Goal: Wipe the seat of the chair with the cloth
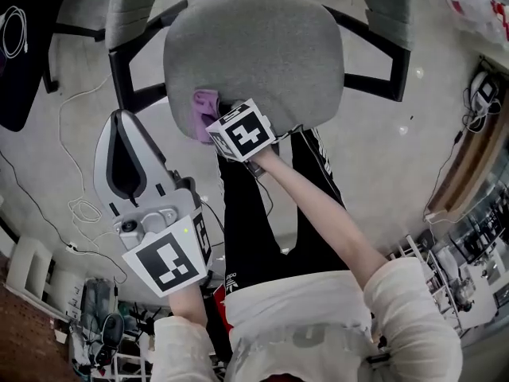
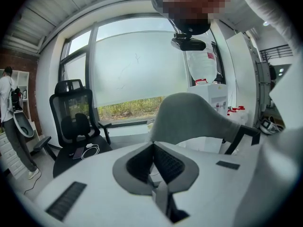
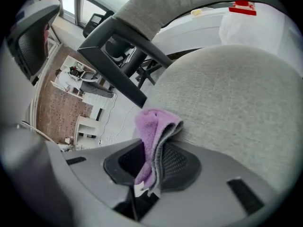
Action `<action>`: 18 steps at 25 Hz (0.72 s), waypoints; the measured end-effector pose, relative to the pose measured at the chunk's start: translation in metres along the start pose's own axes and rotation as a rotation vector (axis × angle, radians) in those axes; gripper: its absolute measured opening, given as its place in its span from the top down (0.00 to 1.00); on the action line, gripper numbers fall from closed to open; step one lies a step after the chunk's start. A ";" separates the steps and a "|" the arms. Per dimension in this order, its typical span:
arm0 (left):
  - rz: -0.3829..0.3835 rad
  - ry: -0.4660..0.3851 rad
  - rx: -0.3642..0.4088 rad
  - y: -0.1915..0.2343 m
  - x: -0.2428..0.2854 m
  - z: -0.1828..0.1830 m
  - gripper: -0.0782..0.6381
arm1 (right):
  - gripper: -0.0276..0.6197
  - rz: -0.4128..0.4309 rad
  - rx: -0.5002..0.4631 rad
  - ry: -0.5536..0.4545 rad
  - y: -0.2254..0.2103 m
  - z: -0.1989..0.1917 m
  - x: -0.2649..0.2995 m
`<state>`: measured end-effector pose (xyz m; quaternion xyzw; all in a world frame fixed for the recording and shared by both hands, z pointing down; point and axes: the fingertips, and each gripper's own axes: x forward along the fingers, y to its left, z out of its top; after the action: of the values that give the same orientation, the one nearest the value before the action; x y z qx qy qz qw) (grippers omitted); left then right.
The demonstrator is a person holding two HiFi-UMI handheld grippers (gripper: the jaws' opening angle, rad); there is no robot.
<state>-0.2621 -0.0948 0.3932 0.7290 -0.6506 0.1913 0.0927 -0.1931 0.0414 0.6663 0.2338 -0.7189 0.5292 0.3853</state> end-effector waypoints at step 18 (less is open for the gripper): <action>-0.174 -0.038 0.048 -0.121 0.029 0.036 0.87 | 0.82 -0.222 0.129 -0.019 -0.162 -0.087 -0.134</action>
<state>-0.1355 -0.1189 0.3860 0.7882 -0.5819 0.1840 0.0789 0.0338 0.0603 0.6659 0.3410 -0.6568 0.5263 0.4188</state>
